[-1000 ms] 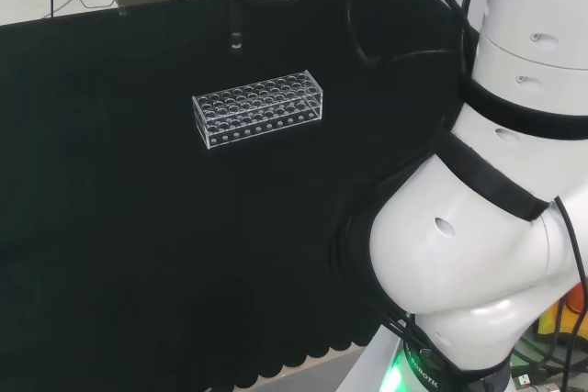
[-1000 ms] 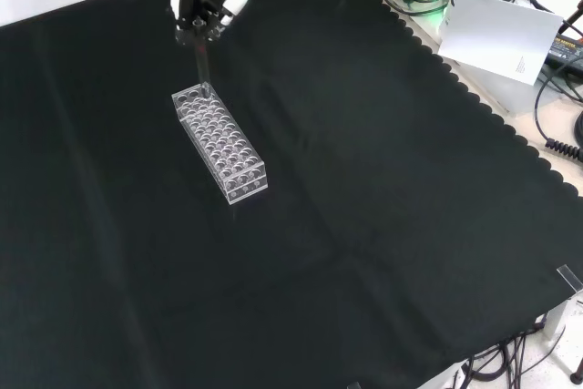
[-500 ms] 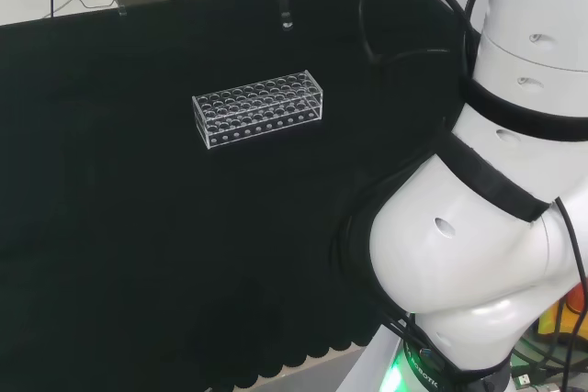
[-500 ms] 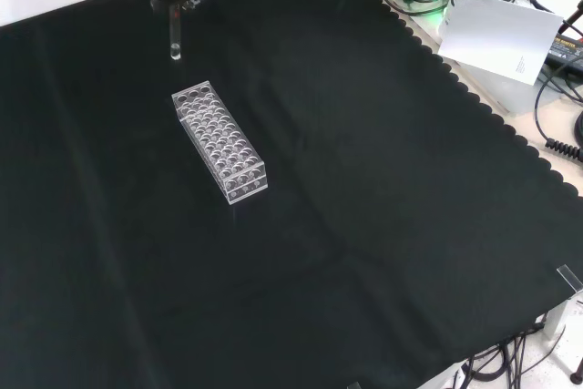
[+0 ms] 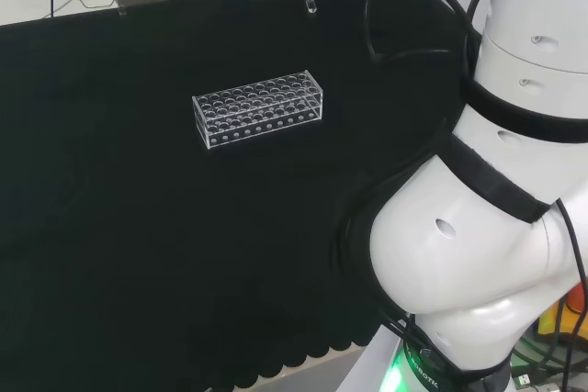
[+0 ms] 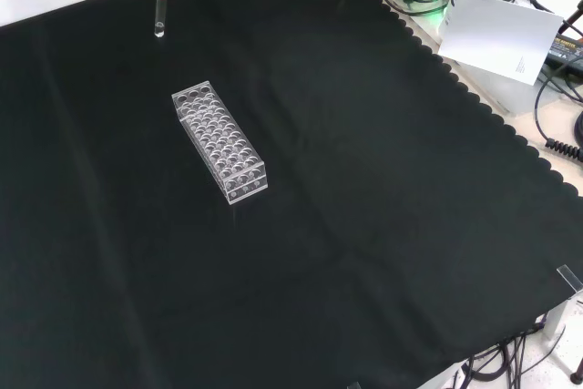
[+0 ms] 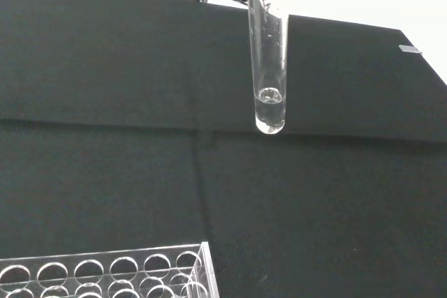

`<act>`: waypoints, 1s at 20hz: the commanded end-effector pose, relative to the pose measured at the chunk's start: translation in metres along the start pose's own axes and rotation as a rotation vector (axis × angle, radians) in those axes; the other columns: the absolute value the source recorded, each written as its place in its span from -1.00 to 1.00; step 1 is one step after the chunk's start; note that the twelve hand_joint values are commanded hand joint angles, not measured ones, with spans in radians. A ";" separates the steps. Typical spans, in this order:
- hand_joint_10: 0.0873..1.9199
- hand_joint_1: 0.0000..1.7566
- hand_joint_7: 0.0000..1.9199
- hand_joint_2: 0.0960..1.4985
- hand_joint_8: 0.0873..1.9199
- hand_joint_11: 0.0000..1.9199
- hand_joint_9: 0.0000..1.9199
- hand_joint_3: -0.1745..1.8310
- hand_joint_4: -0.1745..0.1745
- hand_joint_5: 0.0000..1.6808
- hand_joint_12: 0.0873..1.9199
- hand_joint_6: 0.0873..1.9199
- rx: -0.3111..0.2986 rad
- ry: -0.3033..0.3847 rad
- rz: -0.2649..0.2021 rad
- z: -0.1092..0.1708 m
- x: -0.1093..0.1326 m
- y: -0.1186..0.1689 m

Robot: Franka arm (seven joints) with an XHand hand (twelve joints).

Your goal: Shake the test tube.

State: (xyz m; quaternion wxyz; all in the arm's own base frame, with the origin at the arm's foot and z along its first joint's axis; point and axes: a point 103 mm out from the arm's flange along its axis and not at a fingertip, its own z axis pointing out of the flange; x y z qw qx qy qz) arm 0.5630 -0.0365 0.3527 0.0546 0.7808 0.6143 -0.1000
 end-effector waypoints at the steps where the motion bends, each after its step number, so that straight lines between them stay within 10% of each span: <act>1: -0.36 0.62 0.23 0.40 -0.05 0.43 0.33 -1.00 -1.00 0.55 -0.21 -1.00 0.047 0.125 0.013 0.007 0.027 -0.001; 20: -0.36 0.62 0.23 0.40 -0.05 0.43 0.33 -1.00 -1.00 0.56 -0.21 -1.00 0.133 0.270 -0.032 0.038 0.080 0.002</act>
